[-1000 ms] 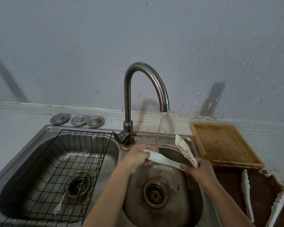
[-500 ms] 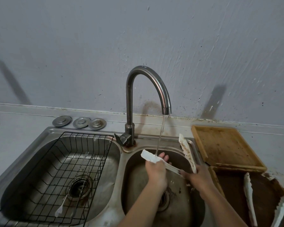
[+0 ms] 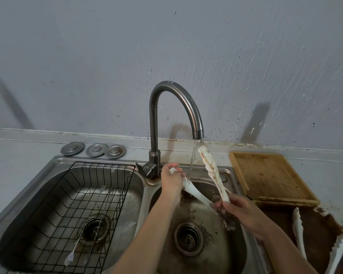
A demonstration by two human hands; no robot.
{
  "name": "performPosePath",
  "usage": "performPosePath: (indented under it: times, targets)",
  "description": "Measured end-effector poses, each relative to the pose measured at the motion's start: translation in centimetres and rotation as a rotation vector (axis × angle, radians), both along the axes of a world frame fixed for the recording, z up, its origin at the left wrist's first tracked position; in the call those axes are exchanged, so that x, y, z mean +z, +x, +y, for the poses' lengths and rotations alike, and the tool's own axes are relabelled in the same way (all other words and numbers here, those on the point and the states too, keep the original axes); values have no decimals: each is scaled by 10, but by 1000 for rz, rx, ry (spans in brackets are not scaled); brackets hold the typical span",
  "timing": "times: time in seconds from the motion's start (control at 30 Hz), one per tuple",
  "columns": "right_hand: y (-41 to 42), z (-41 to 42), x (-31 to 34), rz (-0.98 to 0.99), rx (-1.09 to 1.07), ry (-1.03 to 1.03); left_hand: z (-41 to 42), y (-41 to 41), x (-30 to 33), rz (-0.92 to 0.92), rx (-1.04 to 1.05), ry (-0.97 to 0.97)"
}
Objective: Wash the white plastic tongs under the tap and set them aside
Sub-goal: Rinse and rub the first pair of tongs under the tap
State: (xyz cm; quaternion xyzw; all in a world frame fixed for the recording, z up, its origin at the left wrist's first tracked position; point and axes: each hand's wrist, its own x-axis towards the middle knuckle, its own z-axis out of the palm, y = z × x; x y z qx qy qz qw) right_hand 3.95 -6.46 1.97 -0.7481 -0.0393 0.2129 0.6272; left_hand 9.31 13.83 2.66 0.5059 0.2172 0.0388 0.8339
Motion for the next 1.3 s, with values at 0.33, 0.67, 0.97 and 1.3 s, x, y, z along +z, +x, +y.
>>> performPosePath:
  times: [0.33, 0.67, 0.97, 1.3]
  targets:
    - [13, 22, 28, -213, -192, 210, 11, -10, -7, 109, -403, 477]
    - [25, 90, 3, -297, -191, -235, 10, -36, -10, -81, -339, -55]
    - [20, 109, -17, -386, -110, -527, 19, -44, -38, 92, -145, -36]
    - [32, 103, -3, -326, -90, -374, 12, -43, -35, 32, -215, -35]
